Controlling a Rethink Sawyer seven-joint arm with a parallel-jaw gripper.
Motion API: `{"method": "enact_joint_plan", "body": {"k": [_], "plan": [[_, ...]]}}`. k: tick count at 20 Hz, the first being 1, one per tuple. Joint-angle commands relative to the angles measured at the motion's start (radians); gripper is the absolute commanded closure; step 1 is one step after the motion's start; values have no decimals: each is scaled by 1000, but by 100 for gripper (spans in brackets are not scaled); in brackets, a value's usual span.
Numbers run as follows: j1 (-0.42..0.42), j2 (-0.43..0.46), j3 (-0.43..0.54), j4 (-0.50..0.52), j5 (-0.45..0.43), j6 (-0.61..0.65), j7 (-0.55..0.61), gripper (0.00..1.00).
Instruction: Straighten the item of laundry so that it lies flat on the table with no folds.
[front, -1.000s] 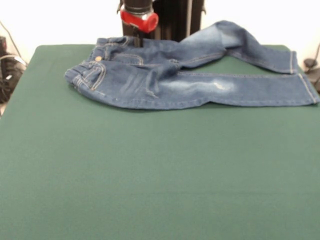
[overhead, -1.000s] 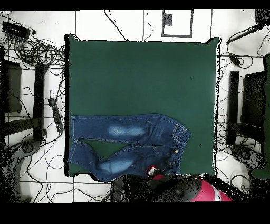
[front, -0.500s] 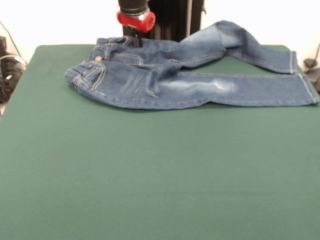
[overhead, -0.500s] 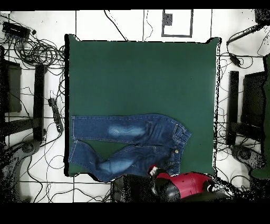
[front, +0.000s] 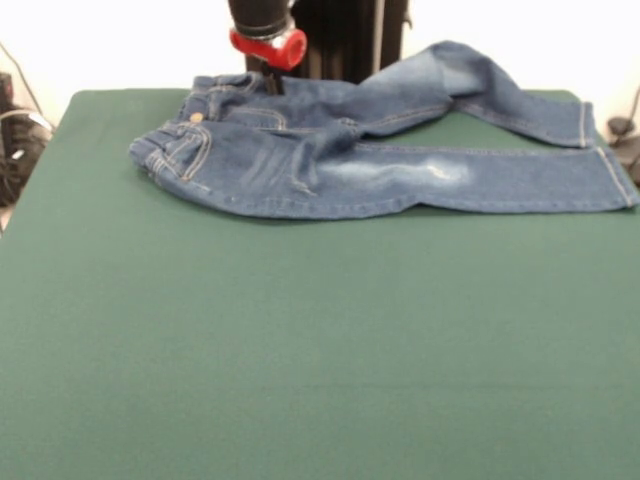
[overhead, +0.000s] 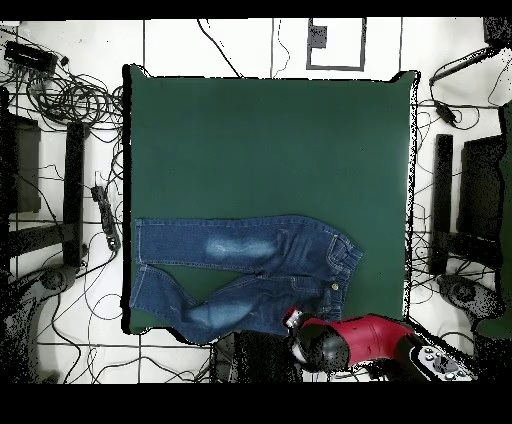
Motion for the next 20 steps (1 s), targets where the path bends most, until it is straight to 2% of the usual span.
{"method": "enact_joint_plan", "body": {"k": [1,4,8,15,20], "plan": [[-116,30,273,-292,-49,138,-415,100],[-153,-7,319,-285,-73,189,-481,100],[-200,-14,370,-282,-70,258,-537,100],[-240,-98,391,-236,-14,370,-585,100],[-259,-148,399,-217,0,400,-604,100]]}}
